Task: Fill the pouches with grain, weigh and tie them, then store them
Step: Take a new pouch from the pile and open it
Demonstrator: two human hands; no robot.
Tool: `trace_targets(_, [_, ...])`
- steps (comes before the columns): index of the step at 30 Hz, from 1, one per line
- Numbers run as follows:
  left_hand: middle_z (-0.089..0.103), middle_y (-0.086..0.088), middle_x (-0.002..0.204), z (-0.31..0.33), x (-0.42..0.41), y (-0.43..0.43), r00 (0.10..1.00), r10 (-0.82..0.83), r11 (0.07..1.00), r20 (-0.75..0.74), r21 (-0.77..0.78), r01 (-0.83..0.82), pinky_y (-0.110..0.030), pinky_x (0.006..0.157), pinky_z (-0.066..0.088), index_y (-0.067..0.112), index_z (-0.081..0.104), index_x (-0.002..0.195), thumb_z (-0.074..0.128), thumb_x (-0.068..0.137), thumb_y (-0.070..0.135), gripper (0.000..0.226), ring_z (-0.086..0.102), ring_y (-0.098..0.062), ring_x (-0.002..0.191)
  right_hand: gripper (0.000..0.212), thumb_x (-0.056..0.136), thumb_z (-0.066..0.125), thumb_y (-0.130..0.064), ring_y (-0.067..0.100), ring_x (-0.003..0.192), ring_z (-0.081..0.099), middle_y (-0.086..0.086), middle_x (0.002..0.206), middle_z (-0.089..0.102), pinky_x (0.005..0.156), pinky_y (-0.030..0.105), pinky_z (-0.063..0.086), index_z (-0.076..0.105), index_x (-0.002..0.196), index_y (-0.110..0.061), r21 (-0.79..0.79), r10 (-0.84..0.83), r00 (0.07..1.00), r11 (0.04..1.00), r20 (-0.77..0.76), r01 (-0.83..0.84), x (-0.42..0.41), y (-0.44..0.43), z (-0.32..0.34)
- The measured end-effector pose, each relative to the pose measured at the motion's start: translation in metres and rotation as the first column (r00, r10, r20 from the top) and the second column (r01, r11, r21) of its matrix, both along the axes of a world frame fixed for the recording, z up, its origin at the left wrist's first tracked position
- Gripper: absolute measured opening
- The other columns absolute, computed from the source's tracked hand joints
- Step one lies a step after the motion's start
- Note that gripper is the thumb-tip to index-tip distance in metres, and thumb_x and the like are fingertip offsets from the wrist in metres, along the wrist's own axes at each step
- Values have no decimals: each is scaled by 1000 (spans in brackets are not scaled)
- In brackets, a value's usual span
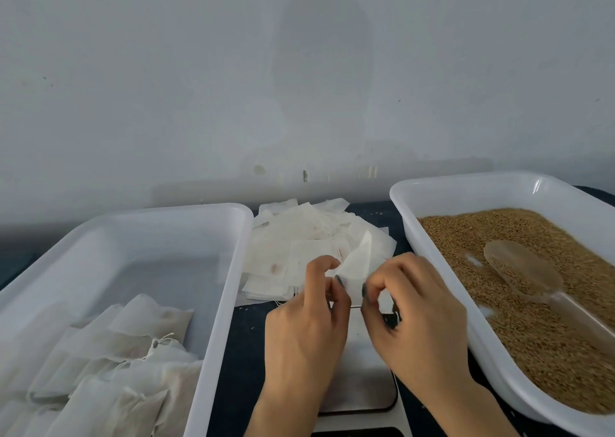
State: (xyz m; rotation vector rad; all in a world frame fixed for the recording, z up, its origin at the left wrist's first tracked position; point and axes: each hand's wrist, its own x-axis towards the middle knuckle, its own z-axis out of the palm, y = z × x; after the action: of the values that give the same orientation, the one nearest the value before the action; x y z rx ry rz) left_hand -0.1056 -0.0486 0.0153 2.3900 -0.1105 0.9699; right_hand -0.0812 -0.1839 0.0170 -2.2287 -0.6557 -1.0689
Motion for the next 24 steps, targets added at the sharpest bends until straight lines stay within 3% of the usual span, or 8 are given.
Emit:
trace_targets(3, [68,9,63,1,1,3,1000,3,996,13,-87,-2,-37,42,52,34,38,114,62,95,20,34,62,-13,47,13,79,59,-14,13,83,55,-14,90,65,56,20,40,66,84,-23,-170,15,996,986,93,1,-3,1,-3])
trace_targets(7, [70,14,68,2,2,6,999,-12,987,32,-162,17,-34,44,52,33,41,113,59,96,22,28,65,-7,51,27,78,68,-19,15,94,58,-15,101,68,59,24,48,70,105,-24,-275,-25,1000,961,18,29,1,1,-6])
trace_targets(12, [71,18,77,11,2,8,999,29,1000,33,-8,-29,-24,41,50,31,46,111,49,94,43,21,63,-1,55,3,89,73,-26,13,92,61,-16,89,68,56,21,48,72,91,-24,-248,11,1000,969,4,-9,5,-4,-1])
trace_targets(14, [69,20,99,14,1,13,998,-20,999,54,-25,21,-22,56,55,31,51,114,50,90,55,34,65,2,79,9,84,74,-26,8,91,62,-12,92,70,56,17,46,71,90,-21,-225,10,999,974,-45,-19,5,-6,5])
trace_targets(15, [62,20,117,15,1,15,993,-109,992,38,-64,111,-23,73,56,31,51,121,54,87,59,44,62,2,100,12,80,75,-25,6,86,63,-9,93,69,56,15,45,70,90,-20,-215,6,997,976,-81,-23,5,-7,8])
trace_targets(18, [30,21,153,15,2,24,872,-452,886,-191,-209,413,-20,113,31,33,29,147,72,71,65,93,28,-1,144,17,76,79,-26,4,74,64,-5,102,68,58,11,38,67,88,-22,-203,24,980,977,-196,-64,3,-13,16])
trace_targets(21, [31,32,148,11,4,24,813,-465,885,-351,-215,413,-26,115,32,44,17,147,83,63,57,108,29,6,139,11,77,71,-29,12,81,68,-3,111,67,69,16,40,66,84,-23,-228,94,973,963,-209,-142,-4,-17,24])
trace_targets(24, [57,20,126,8,6,26,801,-439,898,-406,-230,375,-30,99,47,42,35,135,82,73,43,78,52,-1,119,7,74,71,-25,9,100,63,-6,104,71,80,17,45,67,78,-21,-286,166,981,940,-102,-189,-14,-17,32])
